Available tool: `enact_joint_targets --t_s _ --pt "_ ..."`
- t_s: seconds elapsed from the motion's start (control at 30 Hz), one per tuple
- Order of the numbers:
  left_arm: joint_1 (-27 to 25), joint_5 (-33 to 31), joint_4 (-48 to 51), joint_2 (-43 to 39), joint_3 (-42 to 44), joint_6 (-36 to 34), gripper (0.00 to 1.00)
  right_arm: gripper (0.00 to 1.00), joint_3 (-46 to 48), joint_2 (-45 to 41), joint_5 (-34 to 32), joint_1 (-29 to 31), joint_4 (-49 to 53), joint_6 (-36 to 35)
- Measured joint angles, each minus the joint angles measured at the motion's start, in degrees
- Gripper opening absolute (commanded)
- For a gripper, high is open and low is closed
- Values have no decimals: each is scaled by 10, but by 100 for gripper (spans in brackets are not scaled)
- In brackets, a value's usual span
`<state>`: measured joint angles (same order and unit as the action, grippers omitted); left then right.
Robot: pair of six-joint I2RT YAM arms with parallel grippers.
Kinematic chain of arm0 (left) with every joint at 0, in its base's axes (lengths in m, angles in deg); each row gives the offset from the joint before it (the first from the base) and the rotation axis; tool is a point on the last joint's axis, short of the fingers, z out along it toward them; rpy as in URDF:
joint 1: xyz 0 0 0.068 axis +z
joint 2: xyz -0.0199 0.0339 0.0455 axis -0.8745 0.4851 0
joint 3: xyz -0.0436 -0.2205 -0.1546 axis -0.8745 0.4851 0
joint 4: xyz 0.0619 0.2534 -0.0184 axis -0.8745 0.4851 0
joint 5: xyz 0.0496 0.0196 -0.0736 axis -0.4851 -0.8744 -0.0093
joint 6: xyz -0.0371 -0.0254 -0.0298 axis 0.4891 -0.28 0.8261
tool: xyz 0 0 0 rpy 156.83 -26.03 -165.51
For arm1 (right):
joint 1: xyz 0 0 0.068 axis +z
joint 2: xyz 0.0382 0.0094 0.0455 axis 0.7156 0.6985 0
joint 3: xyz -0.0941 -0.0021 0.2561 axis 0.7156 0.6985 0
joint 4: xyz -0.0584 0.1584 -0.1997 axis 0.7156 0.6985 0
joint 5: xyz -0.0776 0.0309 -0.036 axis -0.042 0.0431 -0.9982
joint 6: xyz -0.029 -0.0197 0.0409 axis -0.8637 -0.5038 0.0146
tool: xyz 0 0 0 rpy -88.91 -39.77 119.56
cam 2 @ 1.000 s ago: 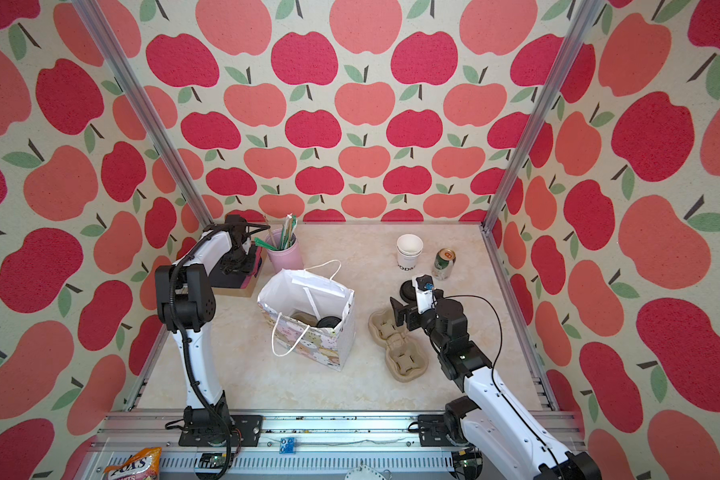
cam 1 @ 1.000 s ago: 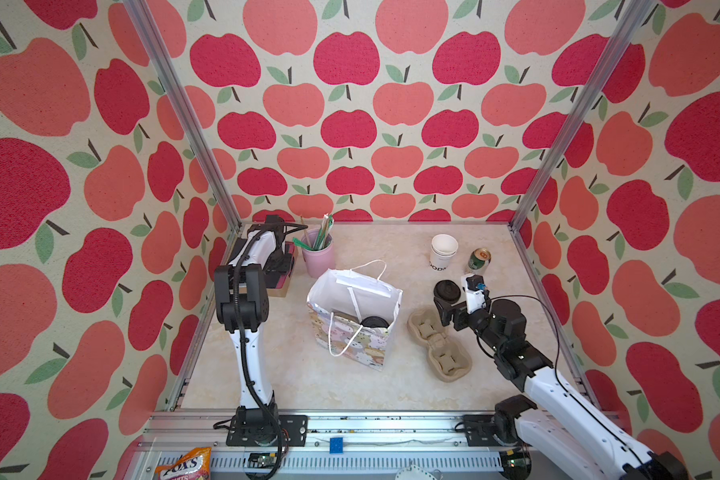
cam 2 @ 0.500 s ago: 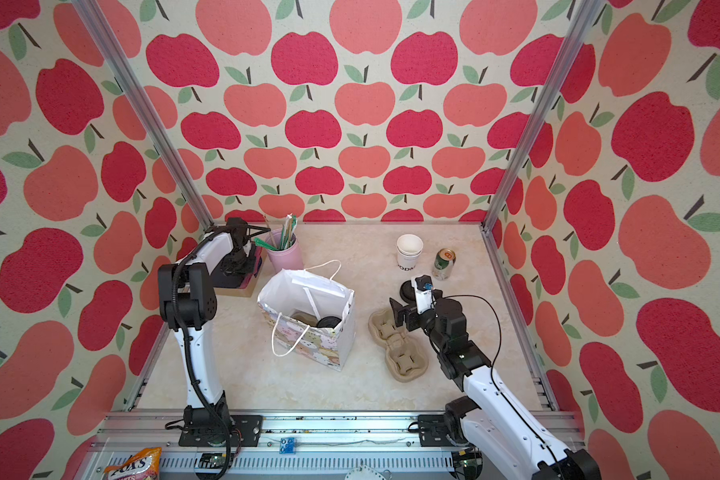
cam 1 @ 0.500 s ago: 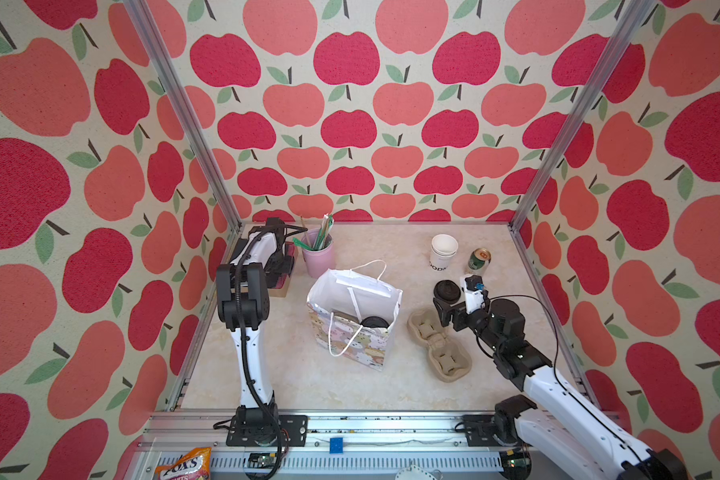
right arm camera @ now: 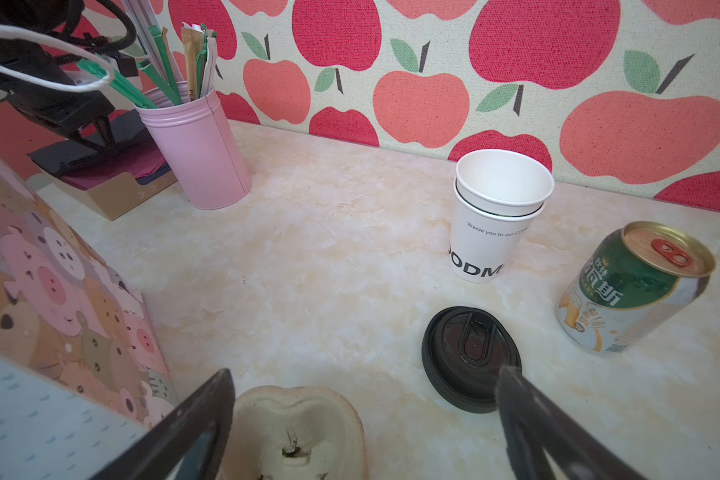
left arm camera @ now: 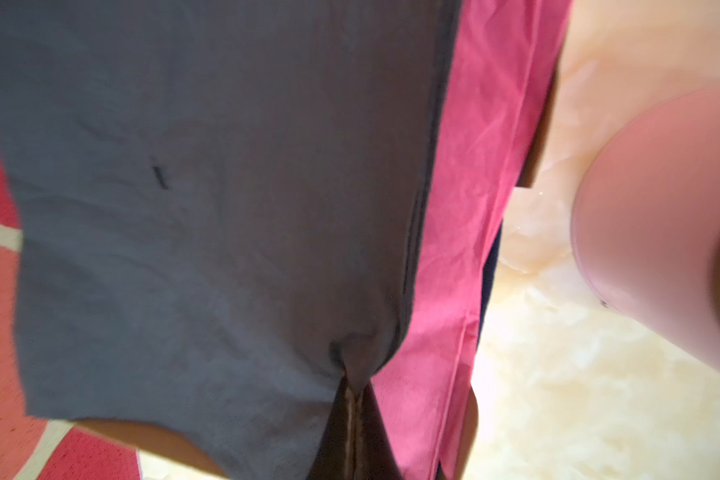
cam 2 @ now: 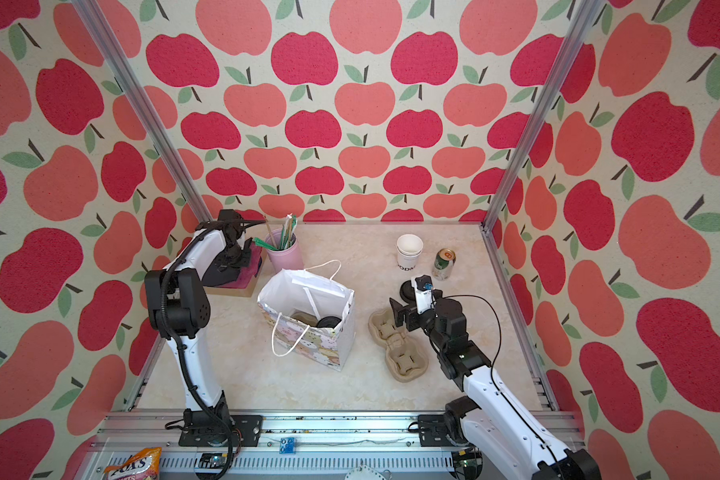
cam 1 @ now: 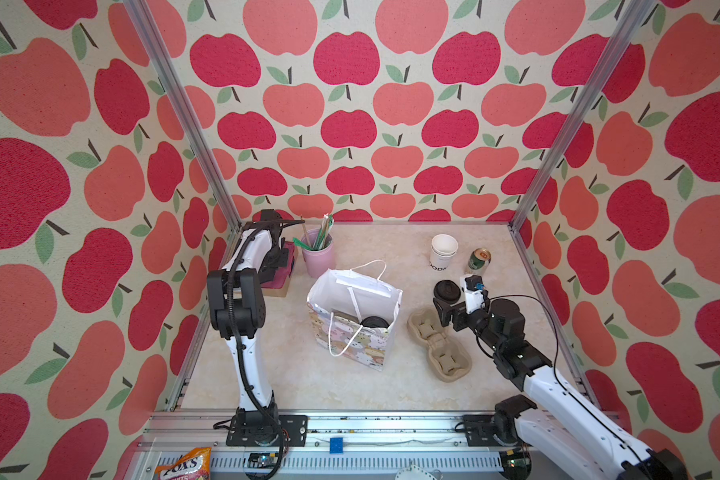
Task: Pack the takeout coffee
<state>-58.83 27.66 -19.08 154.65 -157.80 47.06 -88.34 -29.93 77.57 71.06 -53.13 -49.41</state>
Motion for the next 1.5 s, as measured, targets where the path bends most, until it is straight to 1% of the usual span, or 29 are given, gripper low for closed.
enact_joint_targets --t_s 0.2,0.47,0.67,0.87,1.2,1.43,1.5 --pt "0 17 1 -57 2 11 0 99 0 0 0 0 0 0" --pt "1 66 22 -108 17 28 0 99 0 0 0 0 0 0" --pt "24 104 22 -137 33 39 0 99 0 0 5 0 0 0" --pt "62 125 18 -137 62 45 0 99 0 0 7 0 0 0" --pt "92 137 9 -111 67 58 0 99 0 3 9 0 0 0" --pt "125 135 5 -90 68 69 5 99 0 6 9 0 0 0" --pt "131 134 3 -84 68 70 10 99 0 6 9 0 0 0"
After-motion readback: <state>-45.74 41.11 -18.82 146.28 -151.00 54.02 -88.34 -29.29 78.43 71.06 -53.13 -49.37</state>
